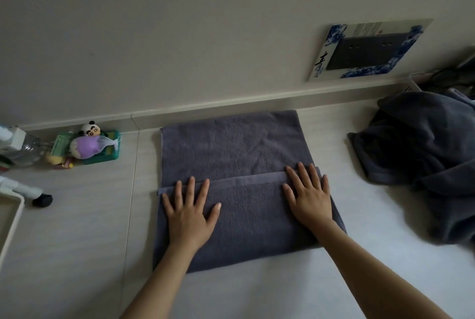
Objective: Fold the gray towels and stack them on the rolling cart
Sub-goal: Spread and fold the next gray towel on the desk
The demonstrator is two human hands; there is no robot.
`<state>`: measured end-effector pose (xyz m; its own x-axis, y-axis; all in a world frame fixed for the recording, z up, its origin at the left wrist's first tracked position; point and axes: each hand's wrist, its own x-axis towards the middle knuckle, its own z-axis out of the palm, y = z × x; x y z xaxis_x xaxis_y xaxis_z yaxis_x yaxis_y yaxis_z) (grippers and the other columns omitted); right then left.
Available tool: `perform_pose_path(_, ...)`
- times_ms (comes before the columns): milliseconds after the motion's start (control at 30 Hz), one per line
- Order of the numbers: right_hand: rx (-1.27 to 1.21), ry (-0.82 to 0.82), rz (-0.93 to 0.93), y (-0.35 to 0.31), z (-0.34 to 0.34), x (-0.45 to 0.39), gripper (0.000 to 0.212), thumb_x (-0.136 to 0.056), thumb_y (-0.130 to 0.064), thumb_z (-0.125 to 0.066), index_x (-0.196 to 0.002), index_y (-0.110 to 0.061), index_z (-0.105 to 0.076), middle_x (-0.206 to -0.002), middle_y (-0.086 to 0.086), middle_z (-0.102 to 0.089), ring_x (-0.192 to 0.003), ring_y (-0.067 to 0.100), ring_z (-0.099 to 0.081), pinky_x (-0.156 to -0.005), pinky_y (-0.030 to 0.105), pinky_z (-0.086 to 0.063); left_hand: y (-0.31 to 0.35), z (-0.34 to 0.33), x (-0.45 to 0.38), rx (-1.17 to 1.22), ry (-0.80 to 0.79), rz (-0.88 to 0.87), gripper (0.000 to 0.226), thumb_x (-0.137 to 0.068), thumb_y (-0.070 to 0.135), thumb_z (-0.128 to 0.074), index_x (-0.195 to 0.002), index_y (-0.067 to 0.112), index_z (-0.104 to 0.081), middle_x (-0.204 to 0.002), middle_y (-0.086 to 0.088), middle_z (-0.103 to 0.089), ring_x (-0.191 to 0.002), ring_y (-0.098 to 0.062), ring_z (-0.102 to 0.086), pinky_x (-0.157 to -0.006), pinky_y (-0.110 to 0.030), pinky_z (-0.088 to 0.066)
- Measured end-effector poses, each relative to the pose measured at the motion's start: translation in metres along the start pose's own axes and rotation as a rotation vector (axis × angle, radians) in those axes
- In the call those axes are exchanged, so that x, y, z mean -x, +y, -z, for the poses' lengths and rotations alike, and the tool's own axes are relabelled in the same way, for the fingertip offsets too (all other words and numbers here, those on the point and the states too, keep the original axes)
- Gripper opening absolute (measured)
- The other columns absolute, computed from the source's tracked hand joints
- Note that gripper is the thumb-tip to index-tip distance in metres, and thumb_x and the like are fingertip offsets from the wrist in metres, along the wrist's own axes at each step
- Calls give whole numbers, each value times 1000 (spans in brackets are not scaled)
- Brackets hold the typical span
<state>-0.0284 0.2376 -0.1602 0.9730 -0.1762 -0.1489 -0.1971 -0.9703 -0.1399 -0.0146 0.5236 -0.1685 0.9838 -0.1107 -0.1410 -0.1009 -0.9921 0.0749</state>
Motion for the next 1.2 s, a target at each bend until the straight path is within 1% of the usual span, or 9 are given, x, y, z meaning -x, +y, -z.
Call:
perform_pose_path(167,-25,4,-24,4,-7,58,69,-86,-62,-1,-148,-36,-16,-158,-3,-9,-146,19,3,-117,44,8,0,-4,52,15,-34,-31,69,-89,67,-10,-144,30,-29,-149,-10,-36,-136,-40,-30,-108,-63,-9)
perform_pose_path(367,34,-7,-39,0,-5,83,62,-91,-56,-16,-140,-28,-43,-150,5,-36,-142,28,-24,-114,45,1,5,1,83,53,-84,14,71,-88,67,-12,-139,28,-40,-143,-13,-44,-130,-39,-37,-107,-60,-8)
perform_pose_path(500,-32,35,12,-17,11,53,65,-89,-53,-13,-139,-25,-44,-153,4,-30,-143,26,-20,-114,40,6,7,20,46,150,-8,58,62,-87,55,-29,-132,17,-52,-140,-16,-46,-124,-36,-46,-109,-56,-12)
perform_pose_path(567,-88,62,57,-27,13,25,66,-88,-50,-12,-139,-23,-44,-153,6,-30,-143,27,-21,-116,40,-2,6,28,14,189,34,74,61,-88,47,-28,-132,14,-53,-140,-16,-46,-126,-35,-47,-110,-57,-17)
perform_pose_path(667,-129,90,103,-36,13,-24,65,-89,-49,-12,-140,-21,-42,-153,5,-29,-143,26,-22,-115,40,-12,1,38,-35,216,71,68,52,-95,36,-29,-140,12,-42,-150,-12,-33,-137,-29,-33,-112,-50,-18)
perform_pose_path(800,-151,65,83,-37,14,-81,50,-99,-36,-33,-147,-22,-27,-157,1,-17,-145,21,-11,-116,39,-7,-17,35,-87,242,100,62,48,-99,21,-39,-145,8,-31,-155,-11,-21,-142,-27,-21,-114,-39,-19)
perform_pose_path(967,-131,18,20,-28,14,-111,56,-96,-42,-40,-147,-26,-24,-154,-1,-26,-142,25,-14,-112,40,-7,-38,29,-111,236,111,77,54,-92,31,-54,-141,15,-39,-146,-7,-40,-129,-32,-33,-105,-40,-29)
perform_pose_path(1067,-58,73,-1,-26,18,-118,57,-91,-47,-50,-141,-26,-35,-139,5,-44,-132,30,-28,-110,43,-9,-43,35,-120,187,117,114,50,-84,42,-63,-129,22,-53,-130,-5,-51,-120,-29,-37,-94,-38,-27)
perform_pose_path(1200,-16,71,40,-23,28,-124,42,-85,-51,-57,-114,-21,-60,-122,8,-50,-122,31,-33,-109,43,-12,-46,47,-125,106,113,71,43,-73,52,-70,-103,22,-68,-109,-2,-53,-109,-25,-38,-83,-34,-19)
